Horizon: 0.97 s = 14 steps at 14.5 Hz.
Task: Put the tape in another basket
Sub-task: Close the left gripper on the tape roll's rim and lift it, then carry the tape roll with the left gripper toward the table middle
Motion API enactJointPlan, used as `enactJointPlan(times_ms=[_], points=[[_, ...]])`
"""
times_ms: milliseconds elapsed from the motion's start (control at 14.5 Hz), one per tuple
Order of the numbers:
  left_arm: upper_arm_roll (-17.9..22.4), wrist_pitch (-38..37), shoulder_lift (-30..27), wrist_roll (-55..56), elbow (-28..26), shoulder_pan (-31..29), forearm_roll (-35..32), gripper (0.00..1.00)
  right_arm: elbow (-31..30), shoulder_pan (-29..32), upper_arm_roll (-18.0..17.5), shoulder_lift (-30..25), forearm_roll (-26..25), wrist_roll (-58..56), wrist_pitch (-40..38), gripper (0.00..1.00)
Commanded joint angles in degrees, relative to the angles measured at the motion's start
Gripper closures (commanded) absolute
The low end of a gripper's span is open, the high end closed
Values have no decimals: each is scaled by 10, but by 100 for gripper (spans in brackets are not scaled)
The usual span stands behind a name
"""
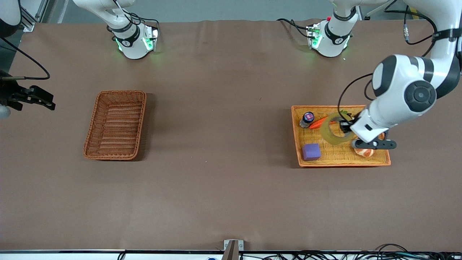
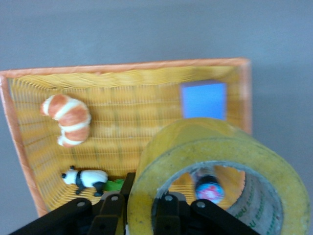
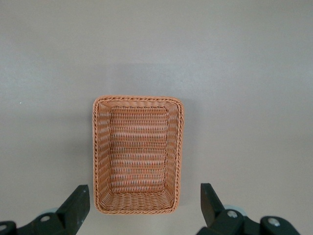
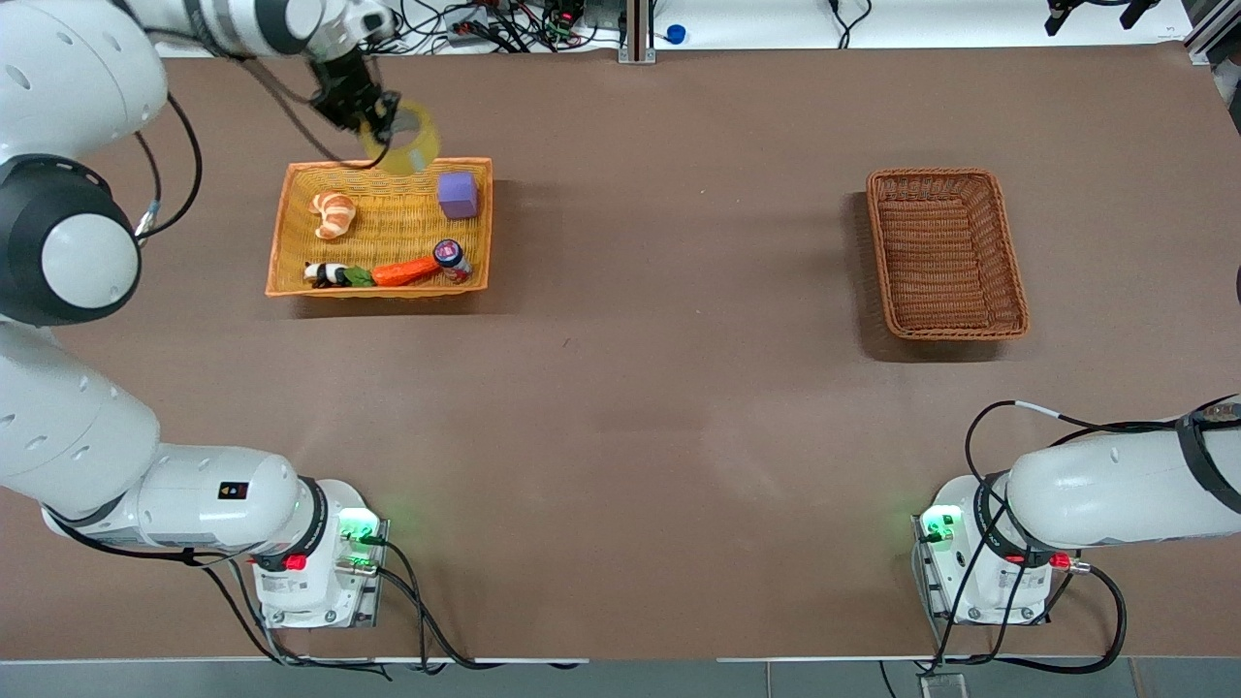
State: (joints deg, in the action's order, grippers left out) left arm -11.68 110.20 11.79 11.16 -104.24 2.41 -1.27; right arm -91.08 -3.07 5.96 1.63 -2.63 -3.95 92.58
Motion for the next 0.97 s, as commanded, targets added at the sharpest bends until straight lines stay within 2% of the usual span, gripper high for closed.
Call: enactJointPlan(times_ms=[0,207,276,414,621,690,897], points=[[-74,-18,31,80,50,7,-13,95,0,12,-6,-1,10,-5,-1,0],[-166,-16,101,168,111,17,-15,94,0,13,-6,-1,10,-5,-2,0],[-175,-16,129,201,140,42,-15,94,0,13,-6,-1,10,-5,-3,0],[-175,-16,184,272,181,105,-32,93,0,12,-6,-1,10,-5,-1,0],[-175,-13,273,375,254,199,-107,93,0,11,-6,0,10,-5,1,0],[-172,-19,293,393,282,227,-128,92,0,12,-6,0,10,-5,1,0],[-166,0,316,411,300,263,-142,92,0,12,-6,0,10,-5,1,0]])
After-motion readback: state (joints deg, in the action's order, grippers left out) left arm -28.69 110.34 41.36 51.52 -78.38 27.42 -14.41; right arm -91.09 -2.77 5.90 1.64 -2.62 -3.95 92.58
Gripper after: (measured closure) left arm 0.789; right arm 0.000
